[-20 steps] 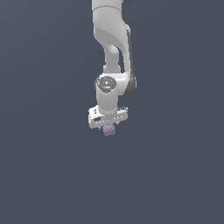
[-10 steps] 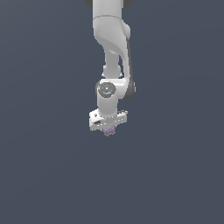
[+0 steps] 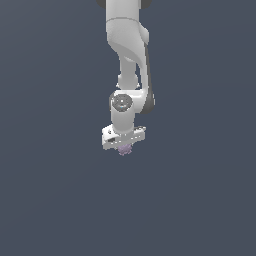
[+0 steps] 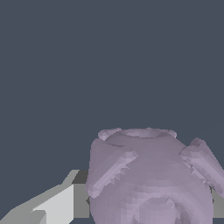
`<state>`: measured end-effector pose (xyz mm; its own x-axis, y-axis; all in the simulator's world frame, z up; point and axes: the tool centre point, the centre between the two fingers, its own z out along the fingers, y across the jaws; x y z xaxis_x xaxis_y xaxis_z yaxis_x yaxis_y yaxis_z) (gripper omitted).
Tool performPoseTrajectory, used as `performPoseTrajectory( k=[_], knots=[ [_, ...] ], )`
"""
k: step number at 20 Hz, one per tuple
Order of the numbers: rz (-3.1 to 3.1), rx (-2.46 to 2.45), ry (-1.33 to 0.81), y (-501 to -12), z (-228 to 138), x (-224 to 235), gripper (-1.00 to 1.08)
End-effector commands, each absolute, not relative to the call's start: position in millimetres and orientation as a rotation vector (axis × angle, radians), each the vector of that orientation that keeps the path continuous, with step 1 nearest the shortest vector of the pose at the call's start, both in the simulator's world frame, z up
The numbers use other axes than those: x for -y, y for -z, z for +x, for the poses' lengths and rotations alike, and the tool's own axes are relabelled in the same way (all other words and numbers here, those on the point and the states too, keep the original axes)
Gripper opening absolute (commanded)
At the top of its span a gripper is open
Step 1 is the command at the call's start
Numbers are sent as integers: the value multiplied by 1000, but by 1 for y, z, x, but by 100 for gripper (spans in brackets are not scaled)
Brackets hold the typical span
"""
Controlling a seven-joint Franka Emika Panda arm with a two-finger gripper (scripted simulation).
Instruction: Pick up the object and move it to a goal position.
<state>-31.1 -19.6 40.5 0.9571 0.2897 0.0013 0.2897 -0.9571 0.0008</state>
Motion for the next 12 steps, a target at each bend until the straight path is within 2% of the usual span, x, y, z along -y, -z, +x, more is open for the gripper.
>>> performPoseTrajectory(
  k=[1,6,12],
  knots=[
    [3107,-460,-2,-40,-31,18,-100],
    [3107,-460,-2,-41,-34,1,-100],
    [3107,-460,-2,-43,-40,-44,-100]
  ],
)
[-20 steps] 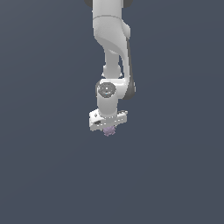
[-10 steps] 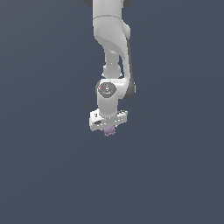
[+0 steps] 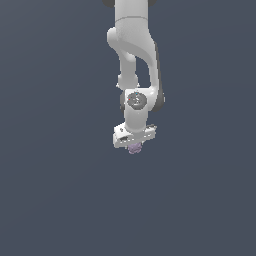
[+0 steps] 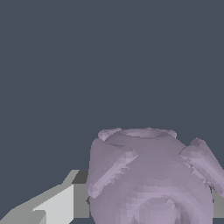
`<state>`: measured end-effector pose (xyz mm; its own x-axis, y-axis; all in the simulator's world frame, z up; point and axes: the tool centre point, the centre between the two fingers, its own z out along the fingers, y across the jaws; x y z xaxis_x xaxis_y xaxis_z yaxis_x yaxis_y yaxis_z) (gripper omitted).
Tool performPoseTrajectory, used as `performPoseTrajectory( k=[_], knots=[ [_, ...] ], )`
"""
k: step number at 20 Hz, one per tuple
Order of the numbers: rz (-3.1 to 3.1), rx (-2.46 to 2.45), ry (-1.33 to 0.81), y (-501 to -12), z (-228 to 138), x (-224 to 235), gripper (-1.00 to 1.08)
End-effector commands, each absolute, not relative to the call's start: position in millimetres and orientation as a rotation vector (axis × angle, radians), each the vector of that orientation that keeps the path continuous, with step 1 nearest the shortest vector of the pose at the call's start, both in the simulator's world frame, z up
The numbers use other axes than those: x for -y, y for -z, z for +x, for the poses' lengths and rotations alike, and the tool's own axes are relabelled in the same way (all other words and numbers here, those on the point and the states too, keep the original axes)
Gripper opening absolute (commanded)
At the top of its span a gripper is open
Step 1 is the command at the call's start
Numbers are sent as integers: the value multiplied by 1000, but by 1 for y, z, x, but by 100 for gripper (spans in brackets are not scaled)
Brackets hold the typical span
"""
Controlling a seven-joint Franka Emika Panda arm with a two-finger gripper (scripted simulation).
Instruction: Pick up the object and move it to a goal position.
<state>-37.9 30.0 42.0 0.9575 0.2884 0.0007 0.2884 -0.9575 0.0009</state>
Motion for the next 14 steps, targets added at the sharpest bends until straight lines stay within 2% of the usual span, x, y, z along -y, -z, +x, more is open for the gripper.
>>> performPoseTrajectory(
  k=[1,8,14],
  knots=[
    [3107,-460,-2,-43,-41,-54,-100],
    [3107,-461,0,-45,-50,-135,-100],
    [3107,-461,0,-47,-55,-185,-100]
  ],
)
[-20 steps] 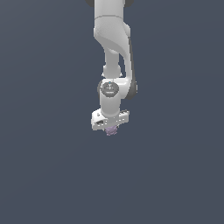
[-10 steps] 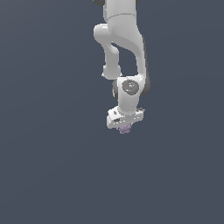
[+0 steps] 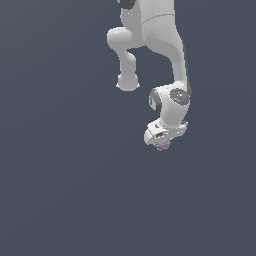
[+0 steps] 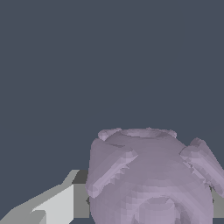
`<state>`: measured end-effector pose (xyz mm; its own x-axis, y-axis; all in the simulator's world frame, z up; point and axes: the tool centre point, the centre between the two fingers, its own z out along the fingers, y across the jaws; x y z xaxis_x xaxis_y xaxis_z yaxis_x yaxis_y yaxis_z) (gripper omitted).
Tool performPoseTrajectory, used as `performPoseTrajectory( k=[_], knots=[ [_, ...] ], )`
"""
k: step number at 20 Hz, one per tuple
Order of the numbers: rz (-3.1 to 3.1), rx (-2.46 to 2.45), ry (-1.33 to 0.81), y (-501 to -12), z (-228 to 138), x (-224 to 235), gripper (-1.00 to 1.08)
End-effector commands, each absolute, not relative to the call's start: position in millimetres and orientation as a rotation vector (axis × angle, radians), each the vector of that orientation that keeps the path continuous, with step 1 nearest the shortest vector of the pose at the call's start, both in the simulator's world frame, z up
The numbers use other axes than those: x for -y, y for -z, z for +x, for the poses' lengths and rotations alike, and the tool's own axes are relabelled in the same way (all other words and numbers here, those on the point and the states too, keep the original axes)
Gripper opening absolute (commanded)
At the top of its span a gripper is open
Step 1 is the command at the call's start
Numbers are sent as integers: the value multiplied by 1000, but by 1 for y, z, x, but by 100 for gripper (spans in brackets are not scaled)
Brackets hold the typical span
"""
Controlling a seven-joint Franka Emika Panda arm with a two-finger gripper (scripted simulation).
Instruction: Pick up the object and move it to a goal position.
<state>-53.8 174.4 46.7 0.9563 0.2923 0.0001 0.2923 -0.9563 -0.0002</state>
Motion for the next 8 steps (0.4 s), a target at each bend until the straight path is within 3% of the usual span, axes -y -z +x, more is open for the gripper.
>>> performPoseTrajectory(
  k=[1,8],
  knots=[
    [-3108,461,0,-47,-55,-191,-100],
    [-3108,461,0,-48,-55,-210,-100]
  ],
)
